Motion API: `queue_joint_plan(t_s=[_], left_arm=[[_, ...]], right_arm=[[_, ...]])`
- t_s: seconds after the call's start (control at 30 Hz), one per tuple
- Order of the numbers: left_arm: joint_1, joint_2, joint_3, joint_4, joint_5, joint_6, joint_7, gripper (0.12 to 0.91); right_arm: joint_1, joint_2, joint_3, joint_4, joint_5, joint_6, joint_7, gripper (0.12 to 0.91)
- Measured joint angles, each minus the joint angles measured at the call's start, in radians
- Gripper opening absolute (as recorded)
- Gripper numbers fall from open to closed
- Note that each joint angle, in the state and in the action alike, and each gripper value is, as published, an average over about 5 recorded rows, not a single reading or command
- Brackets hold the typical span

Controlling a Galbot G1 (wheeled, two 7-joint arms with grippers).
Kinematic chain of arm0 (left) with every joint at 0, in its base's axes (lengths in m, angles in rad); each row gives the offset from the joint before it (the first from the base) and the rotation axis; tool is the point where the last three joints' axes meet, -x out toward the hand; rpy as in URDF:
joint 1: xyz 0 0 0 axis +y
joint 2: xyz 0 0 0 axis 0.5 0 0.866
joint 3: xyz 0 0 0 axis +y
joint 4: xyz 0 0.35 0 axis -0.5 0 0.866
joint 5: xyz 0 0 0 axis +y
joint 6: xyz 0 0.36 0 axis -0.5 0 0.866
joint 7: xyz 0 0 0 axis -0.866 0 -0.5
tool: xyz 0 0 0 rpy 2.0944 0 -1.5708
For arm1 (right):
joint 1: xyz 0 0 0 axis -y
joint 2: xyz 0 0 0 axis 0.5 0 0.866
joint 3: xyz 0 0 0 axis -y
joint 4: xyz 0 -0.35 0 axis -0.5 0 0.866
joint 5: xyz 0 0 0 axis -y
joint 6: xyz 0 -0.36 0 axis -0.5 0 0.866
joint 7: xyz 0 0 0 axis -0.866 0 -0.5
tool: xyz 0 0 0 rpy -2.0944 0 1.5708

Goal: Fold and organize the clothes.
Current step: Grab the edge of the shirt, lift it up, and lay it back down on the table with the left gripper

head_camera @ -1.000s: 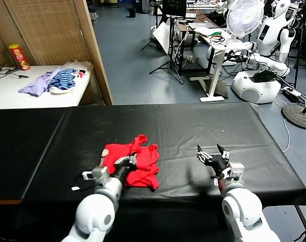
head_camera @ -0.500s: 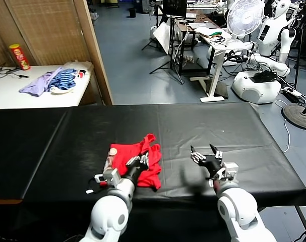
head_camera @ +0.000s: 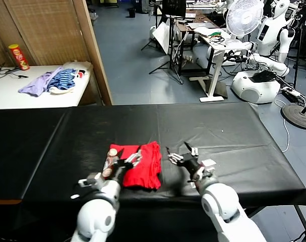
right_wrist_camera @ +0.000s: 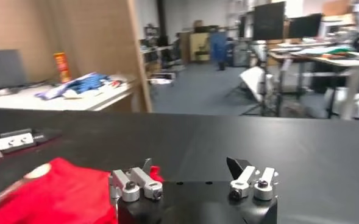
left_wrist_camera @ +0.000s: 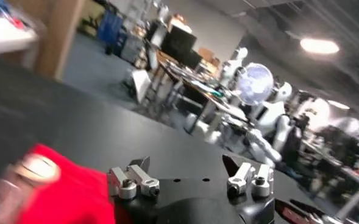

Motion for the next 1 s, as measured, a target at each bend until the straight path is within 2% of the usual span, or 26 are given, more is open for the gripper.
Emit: queue_joint_plan(t_s=[0.23, 0.33, 0.53, 0.67, 0.87, 0.97, 1.0], left_arm=[[0.030, 0.042, -0.112, 0.040, -0.010, -0.013, 0.010, 0.798], [0.031, 0.046, -0.135, 0.052, -0.032, -0.011, 0.014, 0.798], [0.032, 0.046, -0.170, 0.068, -0.153, 0.026, 0.033, 0.798], [0.036, 0.040, -0.192, 0.081, -0.249, 0.066, 0.032, 0.798], [0.032, 0.028, -0.200, 0.109, -0.336, 0.077, 0.035, 0.794], [0.032, 0.026, -0.202, 0.113, -0.378, 0.081, 0.034, 0.720], [0.033, 0.025, -0.202, 0.112, -0.386, 0.083, 0.035, 0.673]], right_arm=[[0.026, 0.030, -0.112, -0.085, -0.208, -0.037, 0.026, 0.798], [0.022, 0.046, -0.123, -0.094, -0.233, -0.007, 0.046, 0.798], [0.016, 0.068, -0.094, -0.059, -0.116, 0.085, 0.064, 0.798], [0.001, 0.060, -0.049, 0.000, -0.006, 0.097, 0.061, 0.798], [-0.030, 0.038, 0.022, 0.087, 0.092, 0.101, 0.061, 0.798], [-0.043, 0.034, 0.048, 0.109, 0.101, 0.101, 0.061, 0.798], [-0.046, 0.034, 0.054, 0.114, 0.102, 0.101, 0.062, 0.798]])
